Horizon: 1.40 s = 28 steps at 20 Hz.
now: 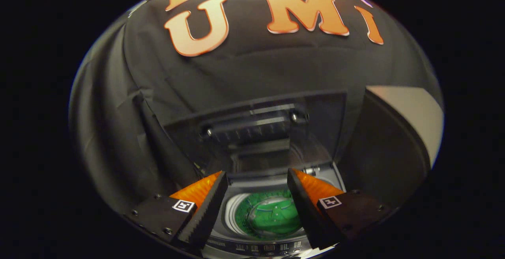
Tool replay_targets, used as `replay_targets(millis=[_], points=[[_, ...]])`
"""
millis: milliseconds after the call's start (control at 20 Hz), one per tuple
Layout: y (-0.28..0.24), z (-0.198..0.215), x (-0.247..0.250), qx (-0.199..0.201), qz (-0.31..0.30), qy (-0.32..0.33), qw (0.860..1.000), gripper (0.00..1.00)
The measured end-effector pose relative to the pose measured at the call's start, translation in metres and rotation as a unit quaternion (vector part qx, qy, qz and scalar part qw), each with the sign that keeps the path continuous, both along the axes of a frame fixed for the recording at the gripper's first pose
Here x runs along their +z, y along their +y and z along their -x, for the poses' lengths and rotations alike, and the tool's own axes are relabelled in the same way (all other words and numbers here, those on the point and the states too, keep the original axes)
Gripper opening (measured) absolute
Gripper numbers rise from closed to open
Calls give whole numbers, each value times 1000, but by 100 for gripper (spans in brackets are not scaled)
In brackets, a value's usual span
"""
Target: Put the clothes into the washing machine and then close the washing machine lid.
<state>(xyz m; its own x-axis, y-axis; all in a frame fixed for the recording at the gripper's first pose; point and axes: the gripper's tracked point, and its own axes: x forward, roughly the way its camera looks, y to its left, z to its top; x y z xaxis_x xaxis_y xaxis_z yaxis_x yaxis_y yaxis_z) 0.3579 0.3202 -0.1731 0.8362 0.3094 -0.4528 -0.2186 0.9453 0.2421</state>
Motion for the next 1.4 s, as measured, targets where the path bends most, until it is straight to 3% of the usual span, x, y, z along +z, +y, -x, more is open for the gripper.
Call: replay_targets(millis=[300, 750, 1150, 1400], points=[[11, -51, 75, -1, -9, -70, 998, 98], [9, -121, 64, -2, 24, -56, 998, 98], [16, -123, 41, -3, 51, -32, 998, 99], [7, -99, 37, -11, 57, -41, 997, 99]])
